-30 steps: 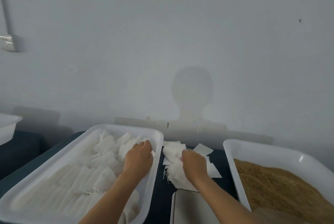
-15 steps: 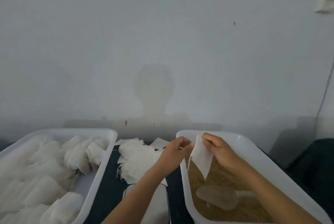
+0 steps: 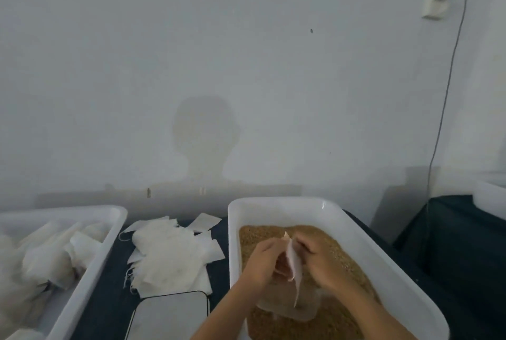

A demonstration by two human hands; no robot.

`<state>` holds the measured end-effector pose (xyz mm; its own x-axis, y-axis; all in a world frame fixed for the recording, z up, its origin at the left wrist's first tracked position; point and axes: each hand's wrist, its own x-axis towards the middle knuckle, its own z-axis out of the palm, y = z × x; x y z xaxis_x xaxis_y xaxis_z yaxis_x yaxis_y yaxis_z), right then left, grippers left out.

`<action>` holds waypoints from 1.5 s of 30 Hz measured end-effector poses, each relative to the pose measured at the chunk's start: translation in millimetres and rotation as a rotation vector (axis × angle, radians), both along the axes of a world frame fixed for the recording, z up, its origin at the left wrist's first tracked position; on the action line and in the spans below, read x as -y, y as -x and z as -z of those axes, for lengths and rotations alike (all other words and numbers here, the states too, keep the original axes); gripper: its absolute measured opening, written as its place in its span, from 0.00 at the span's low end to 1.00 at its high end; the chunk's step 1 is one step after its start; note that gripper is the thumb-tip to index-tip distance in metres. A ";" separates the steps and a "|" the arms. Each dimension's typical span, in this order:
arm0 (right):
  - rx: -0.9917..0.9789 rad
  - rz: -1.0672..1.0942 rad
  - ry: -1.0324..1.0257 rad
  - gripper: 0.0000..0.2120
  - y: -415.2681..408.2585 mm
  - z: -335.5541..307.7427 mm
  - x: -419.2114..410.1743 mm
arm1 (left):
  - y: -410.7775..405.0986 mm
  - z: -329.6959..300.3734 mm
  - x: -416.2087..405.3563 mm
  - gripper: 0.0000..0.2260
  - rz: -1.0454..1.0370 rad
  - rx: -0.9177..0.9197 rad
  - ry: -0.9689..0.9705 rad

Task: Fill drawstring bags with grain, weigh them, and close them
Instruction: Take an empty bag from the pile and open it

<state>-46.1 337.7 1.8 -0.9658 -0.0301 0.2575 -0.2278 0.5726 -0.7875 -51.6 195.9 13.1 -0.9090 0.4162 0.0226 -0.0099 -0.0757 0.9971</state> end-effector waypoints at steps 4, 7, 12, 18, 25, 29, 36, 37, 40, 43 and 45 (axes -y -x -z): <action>0.017 0.012 -0.035 0.16 -2.8 1.7 4.8 | 1.7 5.6 1.9 0.16 -0.027 -0.041 0.035; -0.019 0.050 -0.079 0.11 -3.9 1.1 6.2 | 1.4 9.6 1.3 0.14 -0.088 -0.100 0.088; 0.002 0.032 0.200 0.10 -8.8 -5.3 7.0 | 2.4 14.1 1.9 0.11 -0.124 -0.229 0.142; 0.259 -0.153 0.460 0.13 -14.4 -8.1 9.1 | 2.0 15.2 0.4 0.11 -0.062 -0.291 0.149; 0.231 0.013 0.250 0.11 -11.1 -4.9 7.7 | -0.7 20.0 -2.3 0.10 -0.201 -0.382 0.379; 0.185 0.134 0.126 0.12 -8.2 -1.8 4.1 | -3.7 17.7 -0.8 0.08 -0.319 -0.636 0.546; 0.193 0.156 0.178 0.15 -11.0 -5.3 2.8 | -11.4 21.3 -2.0 0.18 -0.318 -0.926 0.890; 0.198 0.160 0.226 0.16 -12.2 -7.1 3.2 | -12.3 20.8 -2.6 0.21 -0.297 -0.953 0.944; 0.202 0.162 0.300 0.14 -15.3 -11.2 4.7 | -13.3 18.3 -1.5 0.17 -0.309 -0.990 0.967; 0.181 0.190 0.046 0.10 -15.8 -11.0 -5.1 | -15.0 12.4 1.0 0.08 -0.408 -1.041 0.837; 0.254 0.120 -0.381 0.02 -17.6 -12.9 -24.2 | -15.6 10.4 3.3 0.08 -0.420 -1.042 0.834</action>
